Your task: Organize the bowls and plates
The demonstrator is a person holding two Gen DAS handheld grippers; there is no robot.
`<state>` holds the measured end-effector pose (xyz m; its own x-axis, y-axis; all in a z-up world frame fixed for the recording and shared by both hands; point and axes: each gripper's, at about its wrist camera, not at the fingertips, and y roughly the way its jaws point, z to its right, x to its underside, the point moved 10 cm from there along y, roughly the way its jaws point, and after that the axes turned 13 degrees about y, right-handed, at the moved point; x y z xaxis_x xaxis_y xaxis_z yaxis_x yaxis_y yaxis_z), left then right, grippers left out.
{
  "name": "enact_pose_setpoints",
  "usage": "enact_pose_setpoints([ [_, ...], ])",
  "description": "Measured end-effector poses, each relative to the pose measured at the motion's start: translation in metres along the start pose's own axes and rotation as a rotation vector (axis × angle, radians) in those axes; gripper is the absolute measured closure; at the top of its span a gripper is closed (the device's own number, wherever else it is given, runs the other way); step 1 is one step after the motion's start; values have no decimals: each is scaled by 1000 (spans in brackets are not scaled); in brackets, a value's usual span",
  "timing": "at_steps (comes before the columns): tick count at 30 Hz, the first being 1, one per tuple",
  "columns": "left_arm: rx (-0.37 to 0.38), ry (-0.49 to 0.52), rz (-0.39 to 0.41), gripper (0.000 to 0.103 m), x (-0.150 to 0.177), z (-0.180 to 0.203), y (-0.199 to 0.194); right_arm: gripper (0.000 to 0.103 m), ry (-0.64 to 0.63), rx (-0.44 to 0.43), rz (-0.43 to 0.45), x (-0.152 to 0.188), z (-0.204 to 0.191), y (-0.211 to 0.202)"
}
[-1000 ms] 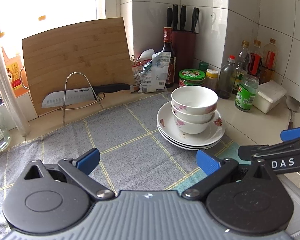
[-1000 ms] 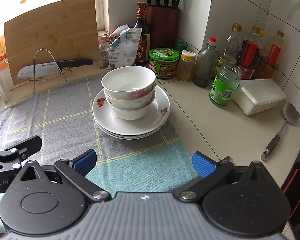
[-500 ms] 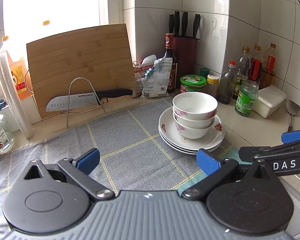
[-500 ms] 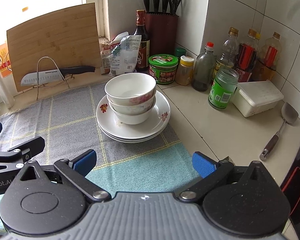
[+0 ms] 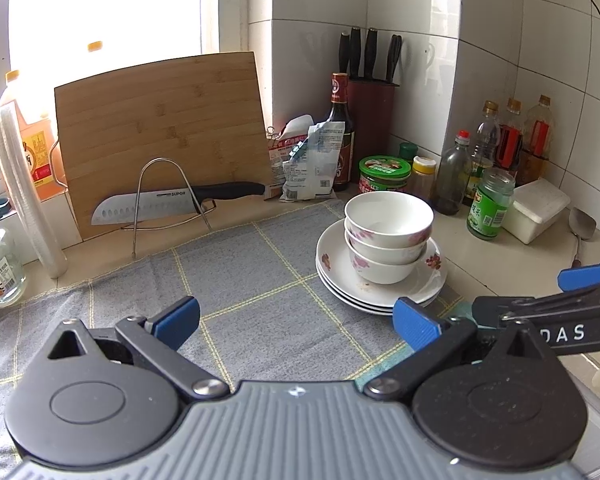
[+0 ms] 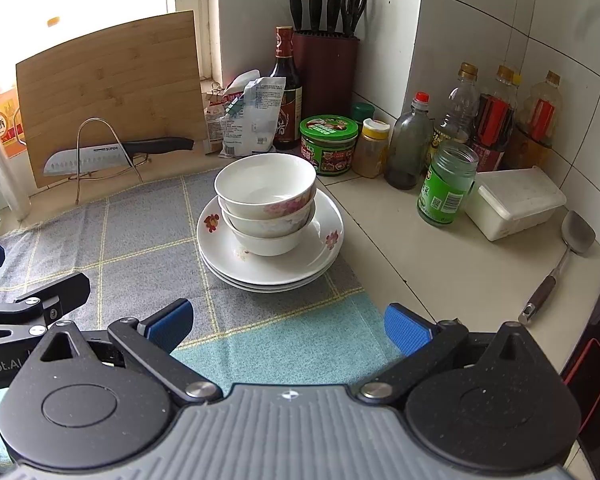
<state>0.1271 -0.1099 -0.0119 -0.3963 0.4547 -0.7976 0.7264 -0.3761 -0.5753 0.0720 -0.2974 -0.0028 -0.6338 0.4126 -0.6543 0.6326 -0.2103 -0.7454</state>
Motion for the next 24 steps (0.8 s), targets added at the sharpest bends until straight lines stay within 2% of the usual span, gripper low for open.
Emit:
enact_pose_setpoints([
  [24, 22, -1, 4, 1, -5, 3, 5, 0, 6, 24, 4, -5, 3, 0],
])
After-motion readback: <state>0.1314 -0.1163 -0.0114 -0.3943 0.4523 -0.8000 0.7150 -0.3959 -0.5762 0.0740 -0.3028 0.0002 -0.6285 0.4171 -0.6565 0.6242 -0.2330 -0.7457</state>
